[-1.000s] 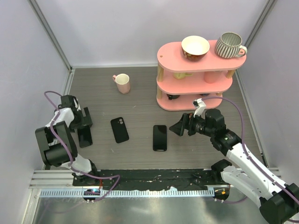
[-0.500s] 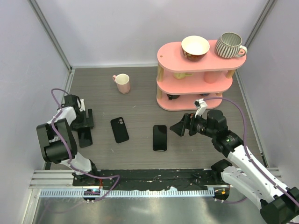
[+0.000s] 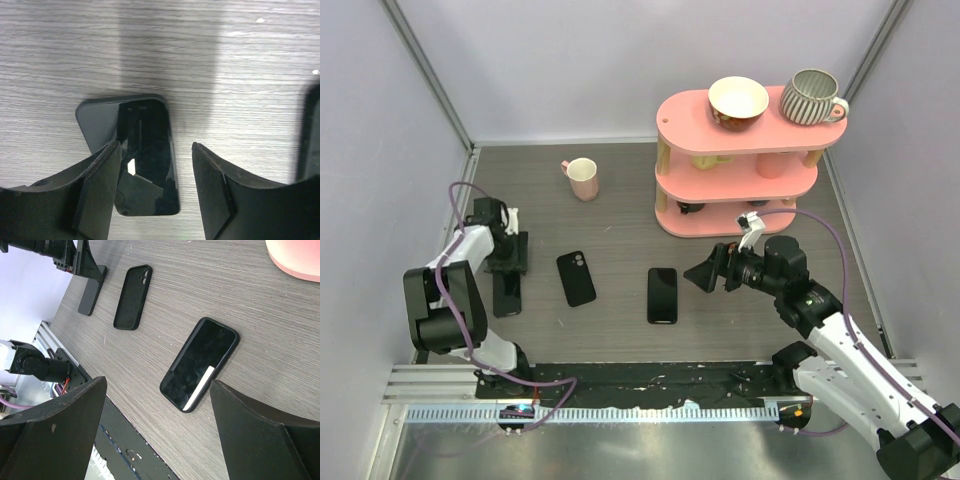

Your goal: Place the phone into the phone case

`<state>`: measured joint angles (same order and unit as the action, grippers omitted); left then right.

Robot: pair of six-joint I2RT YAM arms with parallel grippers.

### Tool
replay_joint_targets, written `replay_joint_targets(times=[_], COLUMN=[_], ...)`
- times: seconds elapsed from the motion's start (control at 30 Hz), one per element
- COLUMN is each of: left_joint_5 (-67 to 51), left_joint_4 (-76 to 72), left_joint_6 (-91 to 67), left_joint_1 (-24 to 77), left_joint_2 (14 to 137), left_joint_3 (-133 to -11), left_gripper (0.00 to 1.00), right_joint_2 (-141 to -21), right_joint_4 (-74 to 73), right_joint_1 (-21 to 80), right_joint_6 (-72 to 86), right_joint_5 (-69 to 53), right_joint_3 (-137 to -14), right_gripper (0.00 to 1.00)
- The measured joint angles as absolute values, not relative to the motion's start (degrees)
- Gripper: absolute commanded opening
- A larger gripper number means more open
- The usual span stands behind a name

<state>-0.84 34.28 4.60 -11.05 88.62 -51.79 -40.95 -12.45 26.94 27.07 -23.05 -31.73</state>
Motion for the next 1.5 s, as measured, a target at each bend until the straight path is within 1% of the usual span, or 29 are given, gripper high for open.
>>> replay_joint_targets(times=[0.03, 0.07, 0.1, 0.17, 0.2, 0.27, 0.3, 0.4, 0.53, 0.6, 0.67, 0.8, 1.0, 1.2, 1.5], left_joint_5=[-0.78, -0.64, -0.32, 0.69, 0.93, 1.08, 1.34, 4.27, 10.17, 11.44, 11.73, 8.97, 6.87, 5.26, 0.93], left_joint_4=[34.94, 35.44, 35.73, 36.29, 36.69, 37.67, 37.91, 36.77, 35.48, 35.53, 35.90, 37.89, 39.07, 38.57, 39.03], left_joint_6=[4.47, 4.03, 3.60, 3.01, 2.63, 2.11, 2.20, 2.35, 3.86, 5.02, 6.13, 7.88, 9.98, 11.11, 12.10], left_joint_1=[-10.17, -9.34, -8.64, -7.46, -7.11, -6.79, -6.74, -6.74, -6.96, -7.31, -7.62, -7.66, -8.19, -10.74, -11.40], left_joint_2=[88.49, 88.29, 87.92, 86.74, 85.97, 84.42, 83.92, 81.89, 79.53, 80.99, 84.40, 89.78, 89.60, 87.20, 90.00], left_joint_3=[-52.25, -52.66, -52.99, -53.41, -53.58, -53.95, -54.11, -53.21, -50.17, -50.13, -50.87, -53.12, -54.00, -50.04, -50.52], left_gripper=[0.53, 0.52, 0.52, 0.55, 0.65, 0.75, 0.89, 0.98, 0.98, 1.00, 1.00, 1.00, 1.00, 0.99, 0.91], right_joint_2=[-40.80, -40.73, -40.73, -40.75, -40.75, -40.86, -40.93, -41.15, -40.84, -40.40, -39.79, -39.24, -39.24, -38.89, -38.11], right_joint_4=[-12.45, -12.45, -12.45, -12.45, -12.45, -12.45, -12.45, -12.47, -12.51, -12.51, -12.49, -12.49, -12.49, -12.49, -12.49], right_joint_1=[26.94, 26.94, 26.94, 26.94, 26.94, 26.94, 26.94, 26.94, 26.94, 26.94, 26.94, 26.94, 26.94, 26.94, 26.94], right_joint_6=[27.07, 27.07, 27.07, 27.07, 27.07, 27.07, 27.07, 27.07, 27.07, 27.07, 27.07, 27.05, 26.98, 26.87, 26.87], right_joint_5=[-23.05, -23.05, -23.03, -23.00, -22.98, -23.03, -23.05, -23.11, -23.07, -23.07, -23.05, -22.74, -22.31, -22.37, -22.39], right_joint_3=[-31.73, -31.73, -31.73, -31.73, -31.73, -31.73, -31.73, -31.73, -31.73, -31.73, -31.73, -31.73, -31.73, -31.73, -31.73], right_gripper=[0.90, 0.91, 0.90, 0.91, 0.90, 0.90, 0.90, 0.90, 0.90, 0.90, 0.90, 0.90, 0.90, 0.90, 0.90])
